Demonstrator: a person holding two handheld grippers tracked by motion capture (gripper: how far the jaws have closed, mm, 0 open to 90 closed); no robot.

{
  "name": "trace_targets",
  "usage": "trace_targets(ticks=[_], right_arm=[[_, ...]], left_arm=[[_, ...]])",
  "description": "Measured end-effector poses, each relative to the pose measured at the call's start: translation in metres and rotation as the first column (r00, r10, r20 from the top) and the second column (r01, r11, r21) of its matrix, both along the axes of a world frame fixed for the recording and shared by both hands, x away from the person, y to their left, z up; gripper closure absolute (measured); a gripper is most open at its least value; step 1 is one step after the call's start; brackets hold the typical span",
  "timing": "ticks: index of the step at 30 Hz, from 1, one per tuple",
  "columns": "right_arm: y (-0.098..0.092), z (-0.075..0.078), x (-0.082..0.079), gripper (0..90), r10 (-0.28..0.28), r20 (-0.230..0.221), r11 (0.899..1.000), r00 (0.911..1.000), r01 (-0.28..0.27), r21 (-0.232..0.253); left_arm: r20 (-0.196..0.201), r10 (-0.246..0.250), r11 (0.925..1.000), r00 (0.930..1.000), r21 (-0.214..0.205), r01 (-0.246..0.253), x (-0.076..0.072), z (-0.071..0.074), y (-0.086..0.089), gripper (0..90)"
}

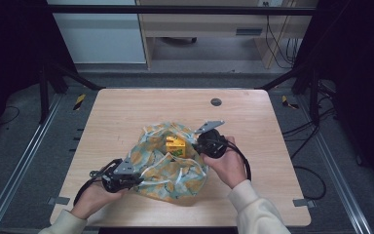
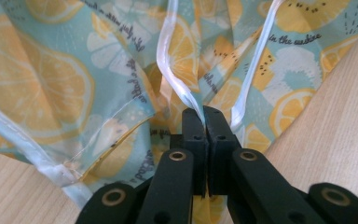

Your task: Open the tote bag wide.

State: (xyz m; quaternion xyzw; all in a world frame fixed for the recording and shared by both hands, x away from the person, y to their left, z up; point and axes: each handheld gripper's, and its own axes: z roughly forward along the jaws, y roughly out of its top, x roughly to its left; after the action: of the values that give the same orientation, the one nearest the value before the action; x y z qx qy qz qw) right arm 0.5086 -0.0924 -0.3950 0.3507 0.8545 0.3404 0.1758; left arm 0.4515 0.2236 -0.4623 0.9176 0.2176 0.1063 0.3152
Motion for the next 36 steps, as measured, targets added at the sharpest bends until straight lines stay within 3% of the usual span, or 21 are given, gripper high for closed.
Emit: trace_targets(ticks=[5,10,15,17,19,27,29,34,36], right_arm=[[-0.006,0.007,0.015,84.6,-0.009,0.016,0.999,0.9998,0.009,0.031],[-0.011,0.011,0.036,85.5,-0.042,0.021,0.998,0.9989,0.041,0.055],[-0.013,0.001,0.060,85.9,-0.070,-0.007,0.996,0.9975,0.070,0.056],[-0.013,-0.002,0.062,85.9,-0.073,-0.014,0.996,0.9972,0.073,0.054],[-0.011,-0.011,0.071,85.9,-0.081,-0.037,0.996,0.9960,0.082,0.038],[-0.012,-0.022,0.074,86.3,-0.086,-0.067,0.995,0.9940,0.088,0.037],[-0.012,-0.022,0.074,86.4,-0.090,-0.066,0.994,0.9938,0.093,0.053],[-0.010,-0.025,0.075,86.5,-0.085,-0.072,0.995,0.9938,0.088,0.039],[-0.009,-0.032,0.078,86.5,-0.095,-0.099,0.995,0.9906,0.099,0.031]], left_arm=[[0.015,-0.009,0.9993,0.9998,-0.037,0.010,-0.003,0.006,-0.005,89.3],[0.018,-0.031,0.9991,0.9994,-0.027,0.032,-0.005,0.007,-0.012,89.4],[0.009,-0.042,0.9991,0.9991,-0.008,0.042,-0.004,0.003,-0.014,89.4],[0.004,-0.043,0.9991,0.9991,0.001,0.043,-0.004,0.001,-0.015,89.4],[0.000,-0.042,0.9990,0.9991,0.012,0.042,-0.003,-0.001,-0.015,89.4],[-0.003,-0.040,0.9991,0.9992,0.013,0.040,-0.002,-0.003,-0.016,89.4],[-0.003,-0.039,0.9989,0.9993,0.026,0.039,-0.001,-0.005,-0.017,89.5],[-0.010,-0.039,0.9978,0.9992,0.054,0.040,-0.002,-0.009,-0.019,89.4],[-0.017,-0.041,0.9972,0.9990,0.062,0.042,-0.001,-0.011,-0.019,89.4]])
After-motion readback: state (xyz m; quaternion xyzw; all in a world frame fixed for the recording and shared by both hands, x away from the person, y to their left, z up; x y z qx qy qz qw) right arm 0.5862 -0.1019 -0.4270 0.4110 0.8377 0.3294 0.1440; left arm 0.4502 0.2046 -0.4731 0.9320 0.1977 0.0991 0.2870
